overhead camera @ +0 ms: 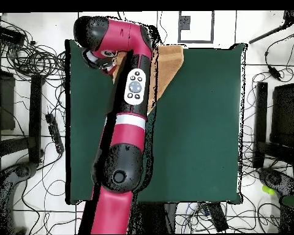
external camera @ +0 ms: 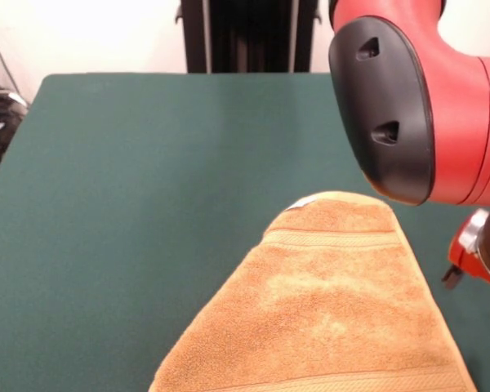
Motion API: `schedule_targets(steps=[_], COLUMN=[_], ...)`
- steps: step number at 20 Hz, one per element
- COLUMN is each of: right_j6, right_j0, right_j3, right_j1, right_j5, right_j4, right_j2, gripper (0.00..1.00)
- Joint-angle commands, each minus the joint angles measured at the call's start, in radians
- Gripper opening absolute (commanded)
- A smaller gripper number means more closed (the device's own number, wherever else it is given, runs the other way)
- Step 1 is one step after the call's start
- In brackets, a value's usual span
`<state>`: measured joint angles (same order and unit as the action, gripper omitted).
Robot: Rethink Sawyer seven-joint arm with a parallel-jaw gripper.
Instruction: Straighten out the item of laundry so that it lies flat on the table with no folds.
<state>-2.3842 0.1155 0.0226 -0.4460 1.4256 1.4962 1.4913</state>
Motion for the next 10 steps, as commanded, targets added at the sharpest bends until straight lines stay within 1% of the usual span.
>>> schedule_targets(steps=[1,3,6,8,10], right_j6=[0.288,0.298,0.330,0.379,0.419], right_j0=[0.027,0.032,0.049,0.058,0.066], right_j3=[-0.010,-0.011,-0.009,-0.005,0.002], right_j1=[0.013,0.015,0.029,0.035,0.037], right_j5=[0.004,0.006,0.039,0.075,0.094], right_j4=[0.167,0.194,0.247,0.247,0.229], right_j2=[0.245,0.273,0.321,0.310,0.274], gripper=[1.00,1.00,1.00,1.00,1.00])
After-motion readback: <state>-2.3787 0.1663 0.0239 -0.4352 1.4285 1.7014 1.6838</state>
